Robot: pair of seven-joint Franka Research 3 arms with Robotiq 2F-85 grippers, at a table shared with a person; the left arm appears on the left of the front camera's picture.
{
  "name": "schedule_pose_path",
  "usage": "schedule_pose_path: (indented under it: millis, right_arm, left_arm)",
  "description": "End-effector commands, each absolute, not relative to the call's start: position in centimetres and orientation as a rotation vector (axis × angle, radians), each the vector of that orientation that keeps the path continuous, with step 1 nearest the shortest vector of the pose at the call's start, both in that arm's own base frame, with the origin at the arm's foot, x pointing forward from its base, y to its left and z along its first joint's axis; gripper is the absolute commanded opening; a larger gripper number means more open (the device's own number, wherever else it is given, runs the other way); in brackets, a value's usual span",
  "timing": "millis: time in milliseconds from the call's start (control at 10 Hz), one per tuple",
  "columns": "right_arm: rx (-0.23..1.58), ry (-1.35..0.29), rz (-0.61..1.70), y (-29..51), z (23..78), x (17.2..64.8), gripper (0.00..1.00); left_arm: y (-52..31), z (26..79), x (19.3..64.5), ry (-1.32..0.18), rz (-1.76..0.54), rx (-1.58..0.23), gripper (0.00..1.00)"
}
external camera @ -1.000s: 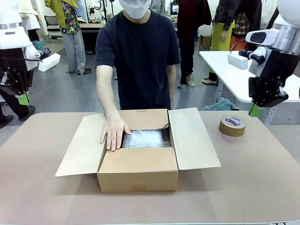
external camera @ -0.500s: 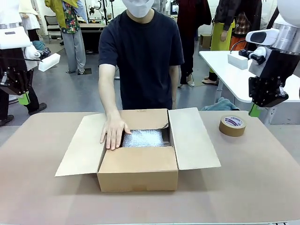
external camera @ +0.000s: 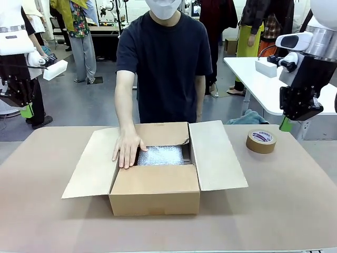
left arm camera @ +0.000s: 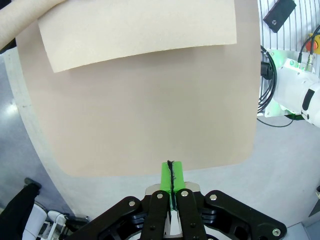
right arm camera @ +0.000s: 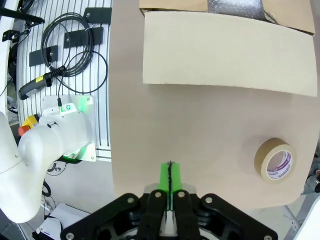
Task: Wrap the clocks to prevent damage.
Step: Push the right (or left) flap of the Package Box to close it.
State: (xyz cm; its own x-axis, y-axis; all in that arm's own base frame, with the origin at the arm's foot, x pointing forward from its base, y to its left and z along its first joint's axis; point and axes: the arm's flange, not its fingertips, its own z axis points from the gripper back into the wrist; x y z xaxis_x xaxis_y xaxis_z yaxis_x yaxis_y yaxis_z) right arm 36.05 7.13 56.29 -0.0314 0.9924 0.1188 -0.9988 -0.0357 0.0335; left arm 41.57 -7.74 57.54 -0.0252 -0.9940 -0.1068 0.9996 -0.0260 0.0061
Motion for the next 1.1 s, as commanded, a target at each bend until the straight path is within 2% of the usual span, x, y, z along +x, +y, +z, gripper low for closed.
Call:
schedule_pose_path:
  millis: [0, 300, 600, 800, 900, 1000]
  right_arm:
    - [0.132, -0.06, 1.563, 7.4, 56.5, 35.7, 0.01]
    - [0.115, -0.06, 1.584, 7.3, 56.3, 36.0, 0.01]
    - [0.217, -0.435, 1.515, 3.0, 50.6, 39.3, 0.01]
    - [0.263, -0.628, 1.458, -0.1, 47.2, 40.3, 0.01]
    - [0.319, -0.631, 1.431, -1.0, 45.7, 40.5, 0.01]
    - [0.335, -0.46, 1.413, -1.0, 45.4, 41.0, 0.01]
  left_arm:
    - [-7.9, 57.6, 41.5, 0.068, -1.571, 0.081, 0.0]
    - [-7.9, 57.6, 41.5, 0.068, -1.571, 0.081, 0.0]
    - [-7.9, 57.6, 41.5, 0.068, -1.571, 0.081, 0.0]
    - [-7.9, 57.6, 41.5, 0.068, -1.571, 0.081, 0.0]
    - [-7.9, 57.6, 41.5, 0.068, -1.571, 0.081, 0.0]
    - [-7.9, 57.6, 41.5, 0.068, -1.571, 0.081, 0.0]
